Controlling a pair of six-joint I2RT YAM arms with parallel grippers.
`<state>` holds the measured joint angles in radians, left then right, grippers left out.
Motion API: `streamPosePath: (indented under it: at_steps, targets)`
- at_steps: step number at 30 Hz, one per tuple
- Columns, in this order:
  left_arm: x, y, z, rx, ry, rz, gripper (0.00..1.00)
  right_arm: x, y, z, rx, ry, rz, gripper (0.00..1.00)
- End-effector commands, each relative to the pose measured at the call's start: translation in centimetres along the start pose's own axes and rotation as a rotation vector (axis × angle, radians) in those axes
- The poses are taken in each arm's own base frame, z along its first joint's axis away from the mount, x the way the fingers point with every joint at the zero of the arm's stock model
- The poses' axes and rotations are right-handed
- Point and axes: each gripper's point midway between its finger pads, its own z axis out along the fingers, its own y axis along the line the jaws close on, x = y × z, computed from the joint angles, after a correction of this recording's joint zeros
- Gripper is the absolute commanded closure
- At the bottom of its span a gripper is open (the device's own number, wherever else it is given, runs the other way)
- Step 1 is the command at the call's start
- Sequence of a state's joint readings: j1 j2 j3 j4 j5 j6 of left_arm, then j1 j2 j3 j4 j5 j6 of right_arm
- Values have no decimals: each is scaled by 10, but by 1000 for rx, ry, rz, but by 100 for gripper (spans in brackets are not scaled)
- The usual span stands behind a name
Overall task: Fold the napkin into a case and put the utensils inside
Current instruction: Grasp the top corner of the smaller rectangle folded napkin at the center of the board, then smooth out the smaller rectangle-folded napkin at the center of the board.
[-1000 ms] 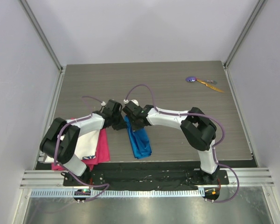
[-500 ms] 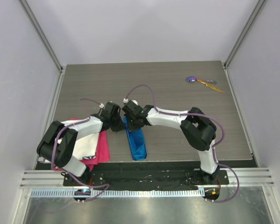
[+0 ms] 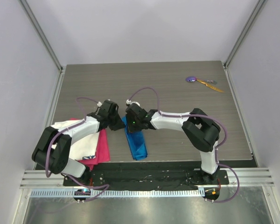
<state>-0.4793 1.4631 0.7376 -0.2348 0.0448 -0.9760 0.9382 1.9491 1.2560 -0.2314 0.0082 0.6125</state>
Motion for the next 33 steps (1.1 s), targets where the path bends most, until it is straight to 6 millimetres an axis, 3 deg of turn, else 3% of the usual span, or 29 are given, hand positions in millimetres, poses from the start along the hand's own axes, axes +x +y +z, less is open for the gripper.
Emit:
streamPosePath:
  at_steps: [1,7,10,16,22,25,31,33]
  targets:
    - [-27,-30,-23,79,-55,11,82,1,3,-21,-34,1,19,66]
    - [-29,-48,-20,134,-23,20,85,-5,6,-38,-65,-20,37,63]
    - [-22,-62,-16,200,28,29,86,-6,6,-42,-71,-24,43,62]
    - [-3,-70,-6,234,112,59,88,-7,6,-46,-84,-30,59,62]
    - [20,-61,7,217,200,93,89,-9,-6,-72,-61,-41,78,62]
    - [27,-52,14,191,226,113,90,1,-7,-81,-84,-21,90,64]
    - [32,-23,24,88,244,194,92,25,4,-96,-214,11,140,81]
    - [29,-15,27,42,237,212,92,24,10,-100,-260,-5,162,87]
